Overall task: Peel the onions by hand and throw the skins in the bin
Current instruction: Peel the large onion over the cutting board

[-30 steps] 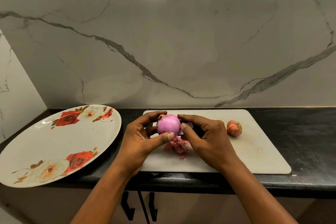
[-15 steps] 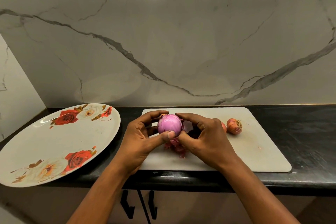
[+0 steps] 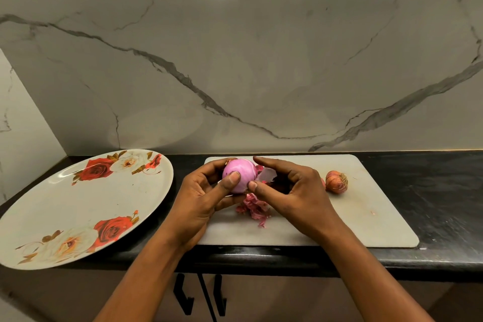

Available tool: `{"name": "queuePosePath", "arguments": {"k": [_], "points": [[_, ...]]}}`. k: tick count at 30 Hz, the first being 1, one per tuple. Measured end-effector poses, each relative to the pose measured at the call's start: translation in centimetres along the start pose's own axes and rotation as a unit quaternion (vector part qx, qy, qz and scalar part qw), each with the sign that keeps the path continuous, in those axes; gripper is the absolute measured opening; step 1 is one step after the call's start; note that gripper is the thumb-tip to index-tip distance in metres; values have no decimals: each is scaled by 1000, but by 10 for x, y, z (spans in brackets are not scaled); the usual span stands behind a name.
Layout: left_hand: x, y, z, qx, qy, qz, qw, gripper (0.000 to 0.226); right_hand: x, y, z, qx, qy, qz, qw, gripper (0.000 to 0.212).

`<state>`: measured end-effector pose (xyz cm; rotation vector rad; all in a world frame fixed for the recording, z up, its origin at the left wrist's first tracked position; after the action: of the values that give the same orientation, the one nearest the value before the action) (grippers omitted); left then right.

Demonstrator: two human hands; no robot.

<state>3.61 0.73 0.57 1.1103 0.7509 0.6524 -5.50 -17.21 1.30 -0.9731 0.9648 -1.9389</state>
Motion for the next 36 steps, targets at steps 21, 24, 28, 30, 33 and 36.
{"name": "queuePosePath", "arguments": {"k": [21,24,28,30,33,36], "points": [[-4,1,-3,-20,-7,20,1000,46,1,1,0,33,32,-24,999,38],[-3,2,-2,-21,8,3,1000,44,-1,1,-1,10,-19,26,999,48],[-3,1,-1,-12,9,-17,1000,43,0,4,3,-5,-26,79,997,46],[-3,1,-1,-3,1,-16,1000,45,-1,4,4,-6,-20,104,994,36],[-3,2,-1,2,-10,-10,1000,46,1,5,3,3,18,109,994,22],[-1,1,-2,0,-12,-2,1000,46,2,5,3,16,39,75,996,16]]}}
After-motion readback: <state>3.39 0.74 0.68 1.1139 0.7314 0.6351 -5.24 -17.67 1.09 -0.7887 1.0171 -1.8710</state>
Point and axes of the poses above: each hand's wrist, its own z-axis towards the middle knuckle, its own x-axis out of the back of the hand, y = z × x, the point moved 3 cm from there along z, towards the middle knuckle, and after that the axes turned 4 degrees about -x, right-handed, at the moved point
